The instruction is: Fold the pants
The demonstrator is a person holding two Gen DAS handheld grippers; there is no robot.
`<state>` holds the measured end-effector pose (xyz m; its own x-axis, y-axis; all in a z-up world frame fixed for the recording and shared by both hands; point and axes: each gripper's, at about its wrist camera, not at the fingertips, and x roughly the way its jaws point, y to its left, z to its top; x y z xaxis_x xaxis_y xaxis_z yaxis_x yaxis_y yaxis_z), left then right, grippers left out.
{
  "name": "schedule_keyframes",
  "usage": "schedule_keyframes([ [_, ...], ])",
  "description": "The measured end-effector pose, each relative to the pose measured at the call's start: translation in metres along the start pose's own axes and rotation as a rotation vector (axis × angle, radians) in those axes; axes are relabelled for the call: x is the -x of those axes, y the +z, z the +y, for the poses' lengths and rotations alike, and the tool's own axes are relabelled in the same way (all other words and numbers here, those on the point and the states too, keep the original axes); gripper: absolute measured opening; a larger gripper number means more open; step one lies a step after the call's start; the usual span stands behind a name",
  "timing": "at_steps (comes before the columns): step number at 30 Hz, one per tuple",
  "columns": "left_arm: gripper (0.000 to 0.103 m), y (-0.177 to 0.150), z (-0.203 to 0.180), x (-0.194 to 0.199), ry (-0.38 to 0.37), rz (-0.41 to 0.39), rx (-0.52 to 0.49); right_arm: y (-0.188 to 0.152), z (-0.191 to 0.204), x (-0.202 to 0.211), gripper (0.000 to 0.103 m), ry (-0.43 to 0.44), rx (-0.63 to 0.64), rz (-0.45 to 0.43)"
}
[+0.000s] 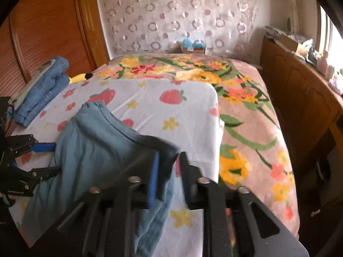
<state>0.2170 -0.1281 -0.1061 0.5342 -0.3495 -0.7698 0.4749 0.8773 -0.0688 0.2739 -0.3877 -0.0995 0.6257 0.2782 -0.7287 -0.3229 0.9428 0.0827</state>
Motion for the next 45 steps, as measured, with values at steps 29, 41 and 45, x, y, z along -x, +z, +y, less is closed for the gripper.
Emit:
schedule_keyframes([
  [29,0.057,0.0,0.0,0.0,0.0,0.0,0.0,-0.02,0.062,0.015,0.017,0.178,0.095,0.038],
  [41,0.057,0.0,0.0,0.0,0.0,0.0,0.0,-0.01,0.027,0.022,0.03,0.135,0.023,0.001],
  [45,0.057,0.0,0.0,0.0,0.0,0.0,0.0,-0.01,0.039,0.009,0.03,0.185,0.047,0.03],
])
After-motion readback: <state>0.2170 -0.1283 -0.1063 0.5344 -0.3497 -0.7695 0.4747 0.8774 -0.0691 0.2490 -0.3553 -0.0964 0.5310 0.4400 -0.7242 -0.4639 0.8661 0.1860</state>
